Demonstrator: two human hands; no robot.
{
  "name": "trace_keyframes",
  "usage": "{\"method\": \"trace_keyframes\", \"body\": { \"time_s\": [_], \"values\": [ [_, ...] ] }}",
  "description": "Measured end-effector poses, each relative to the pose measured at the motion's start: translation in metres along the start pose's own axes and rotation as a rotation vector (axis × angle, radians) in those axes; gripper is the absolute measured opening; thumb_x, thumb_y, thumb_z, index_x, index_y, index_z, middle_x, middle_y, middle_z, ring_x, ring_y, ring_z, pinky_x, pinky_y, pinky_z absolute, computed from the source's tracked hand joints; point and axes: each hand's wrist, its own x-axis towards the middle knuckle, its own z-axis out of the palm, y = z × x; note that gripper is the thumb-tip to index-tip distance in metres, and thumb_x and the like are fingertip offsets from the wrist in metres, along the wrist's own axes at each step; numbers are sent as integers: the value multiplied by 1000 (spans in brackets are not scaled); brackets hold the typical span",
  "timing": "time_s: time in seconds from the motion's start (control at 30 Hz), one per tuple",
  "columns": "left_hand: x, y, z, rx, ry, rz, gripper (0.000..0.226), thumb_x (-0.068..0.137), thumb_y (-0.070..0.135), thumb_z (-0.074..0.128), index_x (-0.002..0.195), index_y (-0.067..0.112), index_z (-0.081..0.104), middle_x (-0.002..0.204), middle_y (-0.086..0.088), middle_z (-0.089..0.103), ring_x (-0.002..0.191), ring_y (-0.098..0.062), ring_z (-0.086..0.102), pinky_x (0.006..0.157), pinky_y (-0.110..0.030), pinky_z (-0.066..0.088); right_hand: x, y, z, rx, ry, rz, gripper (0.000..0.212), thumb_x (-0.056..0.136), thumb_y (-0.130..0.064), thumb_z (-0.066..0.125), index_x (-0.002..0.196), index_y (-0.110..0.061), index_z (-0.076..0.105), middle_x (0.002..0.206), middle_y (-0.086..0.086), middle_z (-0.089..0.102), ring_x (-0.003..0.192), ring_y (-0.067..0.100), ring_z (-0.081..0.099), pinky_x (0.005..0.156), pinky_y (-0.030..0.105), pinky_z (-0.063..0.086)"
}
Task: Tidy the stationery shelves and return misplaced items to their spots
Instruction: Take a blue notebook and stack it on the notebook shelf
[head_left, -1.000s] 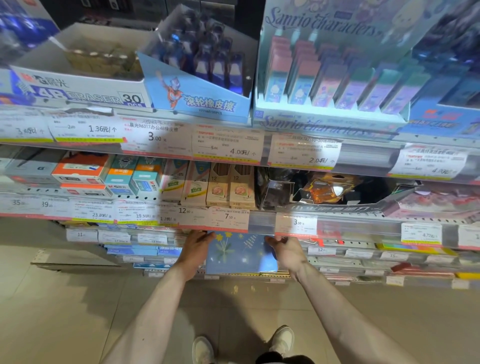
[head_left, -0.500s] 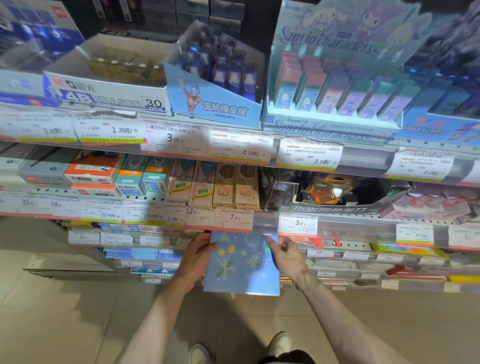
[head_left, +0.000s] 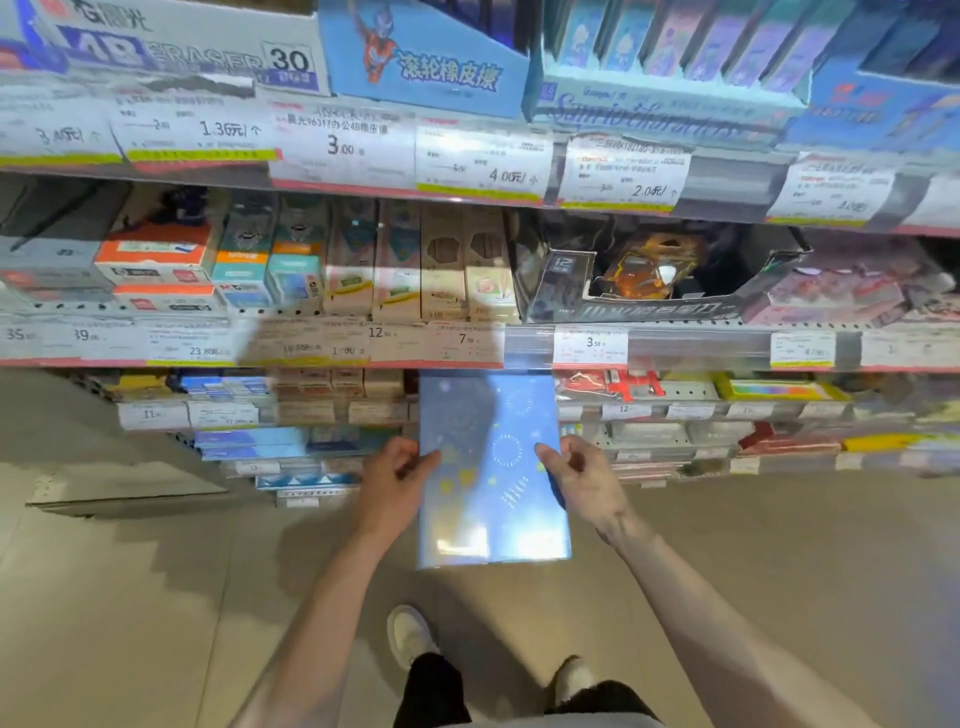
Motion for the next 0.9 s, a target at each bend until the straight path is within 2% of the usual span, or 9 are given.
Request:
{"method": "trace_keyframes", "body": {
  "time_s": [0.13, 0.27, 0.37, 0.43, 0.47, 0.57, 0.63, 0.77, 0.9],
  "values": [
    [-30, -2, 18, -26, -3, 2, 17, 91, 18, 69, 97, 6, 58, 92, -14, 72, 89, -31, 70, 81, -49, 53, -20, 17, -17, 9, -27, -21, 43, 90, -44, 65, 70, -20, 36, 49, 6, 40, 48, 19, 32, 51, 30, 31],
    [-66, -3, 54, -47, -1, -16, 10, 91, 11, 69, 96, 17, 62, 90, -9, 73, 90, -31, 71, 84, -50, 54, -43, 41, -54, -39, -27, -55, 44, 90, -42, 65, 67, -17, 38, 53, 1, 40, 51, 16, 36, 53, 29, 32],
    [-101, 0, 93, -4, 44, -4, 11, 89, 17, 71, 91, 24, 63, 80, -6, 71, 80, -28, 71, 73, -48, 54, -65, 65, -93, -49, -32, -50, 44, 88, -48, 64, 78, -6, 57, 69, 15, 59, 62, 13, 49, 58, 36, 43],
    [-125, 1, 125, -8, 48, 14, 9, 89, 17, 70, 88, 20, 62, 63, 3, 64, 58, -18, 60, 57, -37, 46, -82, 79, -124, -54, -26, -79, 34, 93, -40, 64, 85, -7, 63, 75, 10, 61, 65, 13, 51, 59, 29, 43],
    [-136, 2, 143, -20, 47, 25, 9, 89, 17, 70, 88, 17, 61, 60, 1, 58, 55, -17, 53, 55, -33, 41, -90, 87, -141, -58, -16, -91, 30, 95, -35, 63, 87, -7, 63, 75, 6, 60, 66, 14, 51, 58, 25, 41],
    [-168, 10, 192, -78, 59, 68, 25, 79, 29, 70, 90, 10, 58, 64, -4, 47, 61, -16, 44, 57, -32, 36, -111, 110, -193, -76, 33, -126, 35, 94, -39, 63, 89, -4, 63, 74, 6, 60, 66, 16, 52, 63, 35, 44],
    [-187, 28, 220, -37, 58, 125, 34, 79, 34, 70, 92, 5, 58, 66, -5, 42, 60, -15, 40, 56, -31, 34, -125, 120, -226, -84, 75, -134, 38, 94, -40, 63, 81, -5, 58, 66, 5, 52, 62, 15, 45, 59, 33, 40],
    [-208, 75, 269, -53, 7, 197, 21, 91, 21, 68, 96, 5, 56, 75, -9, 48, 62, -17, 40, 51, -26, 33, -147, 113, -291, -45, 195, -214, 46, 95, -33, 65, 66, -19, 32, 60, -5, 30, 56, 12, 28, 56, 32, 26],
    [-209, 132, 306, -103, -40, 316, 14, 90, 18, 69, 96, 9, 59, 75, -10, 50, 69, -20, 45, 61, -28, 38, -150, 98, -345, 51, 277, -241, 41, 95, -40, 63, 79, -4, 53, 60, -1, 39, 56, 14, 36, 57, 34, 31]
  ]
}}
